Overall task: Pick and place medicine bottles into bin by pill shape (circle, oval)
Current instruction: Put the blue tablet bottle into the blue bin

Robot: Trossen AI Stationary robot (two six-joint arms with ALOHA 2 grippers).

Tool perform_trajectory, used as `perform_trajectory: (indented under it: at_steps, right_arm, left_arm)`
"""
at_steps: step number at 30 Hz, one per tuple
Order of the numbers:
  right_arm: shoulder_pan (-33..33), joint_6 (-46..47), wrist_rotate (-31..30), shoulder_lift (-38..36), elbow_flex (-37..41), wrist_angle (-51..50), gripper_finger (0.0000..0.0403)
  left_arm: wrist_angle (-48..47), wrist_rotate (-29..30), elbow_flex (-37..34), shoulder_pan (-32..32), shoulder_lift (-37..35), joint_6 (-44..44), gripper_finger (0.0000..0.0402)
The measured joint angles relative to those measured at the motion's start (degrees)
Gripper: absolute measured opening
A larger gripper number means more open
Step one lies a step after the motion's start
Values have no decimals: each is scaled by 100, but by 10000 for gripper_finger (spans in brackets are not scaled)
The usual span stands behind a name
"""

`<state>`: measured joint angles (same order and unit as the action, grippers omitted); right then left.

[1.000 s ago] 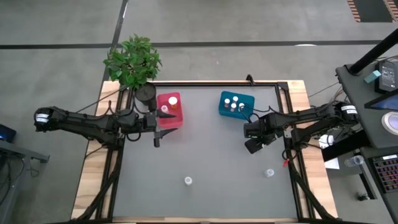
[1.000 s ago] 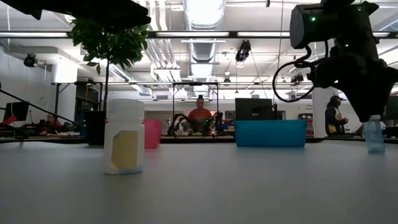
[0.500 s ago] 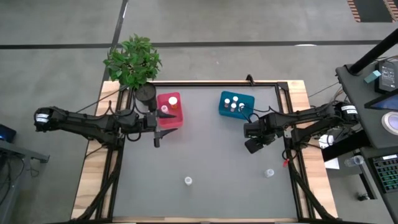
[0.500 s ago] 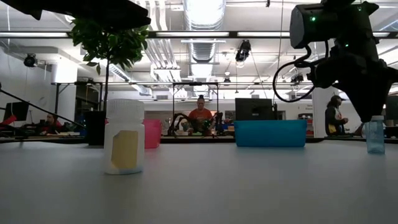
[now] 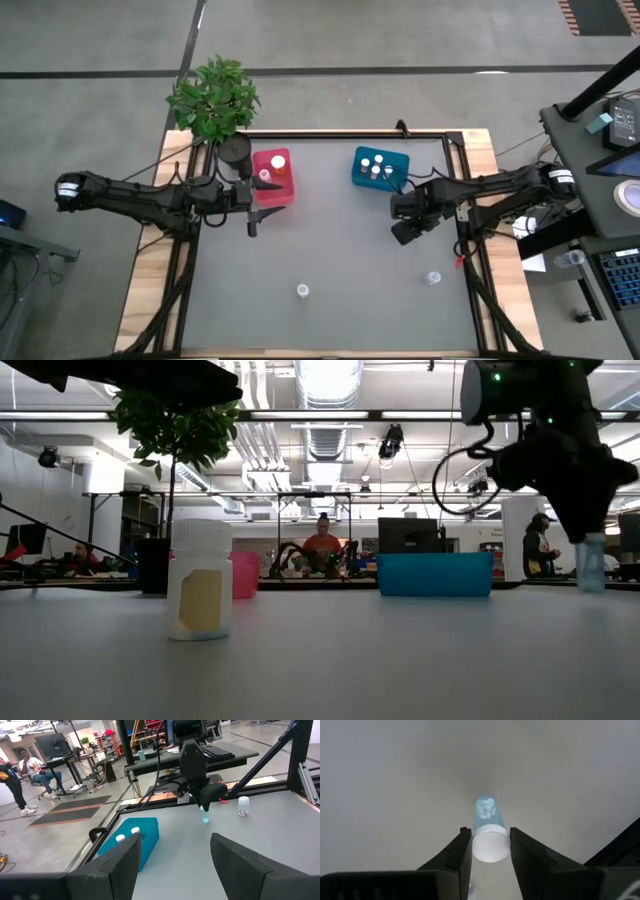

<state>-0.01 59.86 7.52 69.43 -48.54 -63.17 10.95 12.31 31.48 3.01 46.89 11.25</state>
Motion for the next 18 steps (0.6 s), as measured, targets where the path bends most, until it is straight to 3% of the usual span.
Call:
perform_trajectory:
  at_steps: [9, 18]
  right_arm:
    - [-412, -492, -300, 7, -1207, -380, 106]
    - [-1242, -1418, -661, 11, -2160, -597, 105]
  left_arm:
    - [5, 1, 2, 0, 0, 15, 219]
    - [10, 1, 2, 0, 0, 22, 219]
